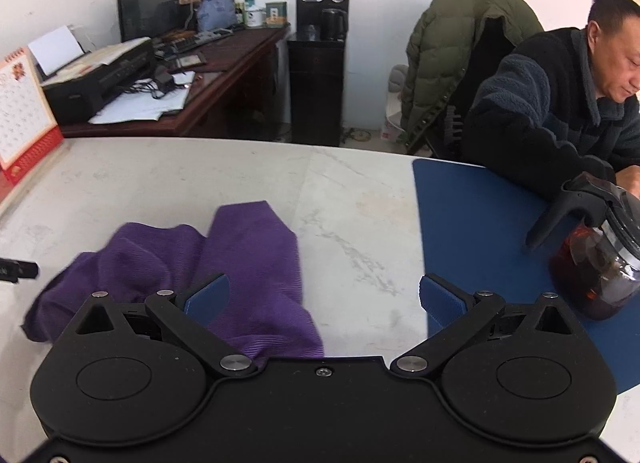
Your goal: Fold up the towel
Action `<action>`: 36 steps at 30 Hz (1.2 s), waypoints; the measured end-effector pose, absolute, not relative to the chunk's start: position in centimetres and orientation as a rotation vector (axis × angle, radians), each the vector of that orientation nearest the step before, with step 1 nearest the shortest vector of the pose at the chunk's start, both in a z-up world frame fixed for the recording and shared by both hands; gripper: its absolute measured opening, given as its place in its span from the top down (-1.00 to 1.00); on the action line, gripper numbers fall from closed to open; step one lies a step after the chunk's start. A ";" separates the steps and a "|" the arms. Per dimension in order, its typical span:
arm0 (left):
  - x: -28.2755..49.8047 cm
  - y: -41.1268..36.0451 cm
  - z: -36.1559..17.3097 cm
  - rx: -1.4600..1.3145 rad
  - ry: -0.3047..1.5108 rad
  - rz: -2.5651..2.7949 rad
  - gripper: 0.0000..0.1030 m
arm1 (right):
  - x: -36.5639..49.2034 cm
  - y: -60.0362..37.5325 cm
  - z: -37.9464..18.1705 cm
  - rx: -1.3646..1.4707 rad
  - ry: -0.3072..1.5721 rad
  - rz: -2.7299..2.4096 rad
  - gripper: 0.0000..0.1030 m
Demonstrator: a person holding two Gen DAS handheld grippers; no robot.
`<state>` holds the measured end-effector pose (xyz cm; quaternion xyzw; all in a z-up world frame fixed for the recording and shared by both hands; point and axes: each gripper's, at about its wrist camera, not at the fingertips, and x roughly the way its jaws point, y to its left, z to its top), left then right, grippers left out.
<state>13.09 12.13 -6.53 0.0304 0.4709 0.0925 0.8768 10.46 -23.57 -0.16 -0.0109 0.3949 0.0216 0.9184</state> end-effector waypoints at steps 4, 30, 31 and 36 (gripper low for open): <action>13.0 12.9 -7.5 0.059 1.006 0.176 -0.83 | 10.8 -23.6 -0.9 -0.041 0.823 0.026 -1.00; 10.9 12.6 -10.1 -0.017 1.118 -0.076 0.43 | 10.7 -23.5 -1.8 -0.028 0.854 0.048 -1.00; 11.0 12.7 -10.2 -0.019 1.123 -0.079 0.43 | 10.7 -23.7 -1.8 -0.026 0.855 0.043 -1.00; 11.6 12.8 -10.4 -0.018 1.131 -0.106 0.43 | 9.7 -24.6 -2.2 -0.020 0.862 0.028 -1.00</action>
